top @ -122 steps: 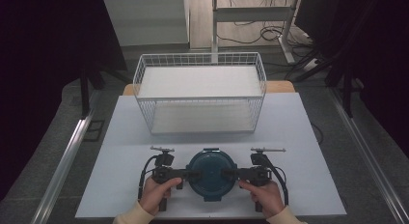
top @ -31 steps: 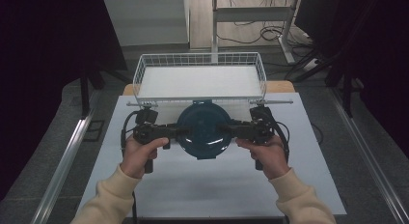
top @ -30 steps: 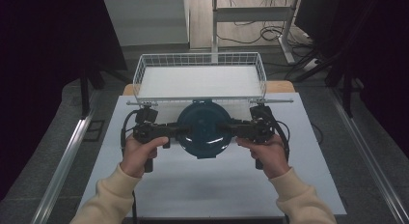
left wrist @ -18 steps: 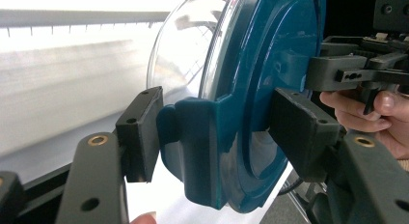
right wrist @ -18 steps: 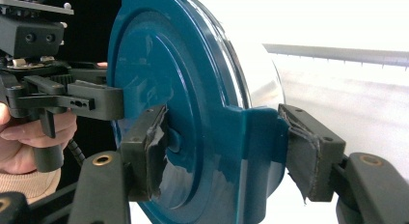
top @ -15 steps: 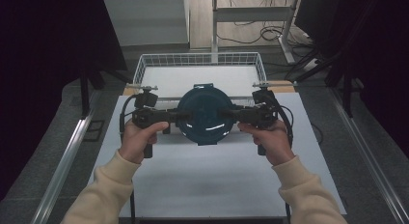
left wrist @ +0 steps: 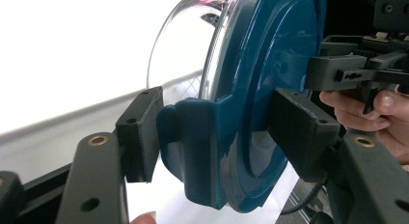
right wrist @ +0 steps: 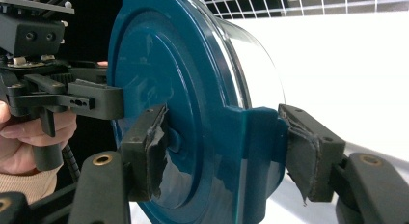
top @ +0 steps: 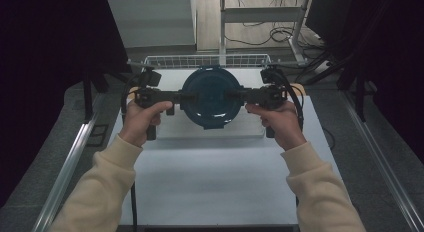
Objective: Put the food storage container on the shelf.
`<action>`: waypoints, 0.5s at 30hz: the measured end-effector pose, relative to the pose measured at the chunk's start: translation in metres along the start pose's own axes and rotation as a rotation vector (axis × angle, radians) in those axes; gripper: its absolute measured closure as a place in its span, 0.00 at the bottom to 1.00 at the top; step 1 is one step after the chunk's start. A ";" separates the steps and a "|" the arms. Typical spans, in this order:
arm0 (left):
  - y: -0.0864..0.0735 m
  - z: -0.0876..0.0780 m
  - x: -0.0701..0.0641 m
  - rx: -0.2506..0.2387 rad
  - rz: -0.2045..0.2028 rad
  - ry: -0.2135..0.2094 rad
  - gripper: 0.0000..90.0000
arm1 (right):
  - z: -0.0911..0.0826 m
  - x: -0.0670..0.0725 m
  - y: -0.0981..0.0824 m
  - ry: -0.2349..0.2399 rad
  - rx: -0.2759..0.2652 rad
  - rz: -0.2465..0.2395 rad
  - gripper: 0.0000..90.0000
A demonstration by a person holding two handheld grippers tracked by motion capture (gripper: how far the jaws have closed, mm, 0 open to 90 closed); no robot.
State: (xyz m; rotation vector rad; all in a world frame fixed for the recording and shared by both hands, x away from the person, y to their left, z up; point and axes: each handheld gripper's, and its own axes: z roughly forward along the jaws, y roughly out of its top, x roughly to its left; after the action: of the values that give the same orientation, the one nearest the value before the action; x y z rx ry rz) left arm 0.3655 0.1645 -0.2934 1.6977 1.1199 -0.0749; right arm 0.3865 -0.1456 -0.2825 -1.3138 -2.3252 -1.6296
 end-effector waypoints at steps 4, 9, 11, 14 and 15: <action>0.013 0.000 0.006 -0.006 0.002 0.002 0.42 | 0.004 -0.002 0.012 0.000 -0.002 0.002 0.41; 0.028 0.005 0.019 -0.006 -0.019 -0.003 0.42 | 0.014 -0.010 0.028 0.002 0.003 0.007 0.41; 0.033 0.008 0.025 -0.005 -0.033 -0.007 0.42 | 0.019 -0.014 0.034 -0.002 0.010 0.016 0.41; 0.039 0.012 0.034 -0.005 -0.053 -0.015 0.42 | 0.026 -0.020 0.043 -0.007 0.025 0.023 0.41; 0.041 0.014 0.037 -0.009 -0.056 -0.016 0.42 | 0.028 -0.023 0.046 -0.008 0.028 0.020 0.41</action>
State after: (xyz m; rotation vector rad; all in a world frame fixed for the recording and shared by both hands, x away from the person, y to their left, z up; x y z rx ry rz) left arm 0.4212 0.1765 -0.2896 1.6557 1.1539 -0.1185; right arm 0.4424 -0.1326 -0.2703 -1.3363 -2.3225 -1.5837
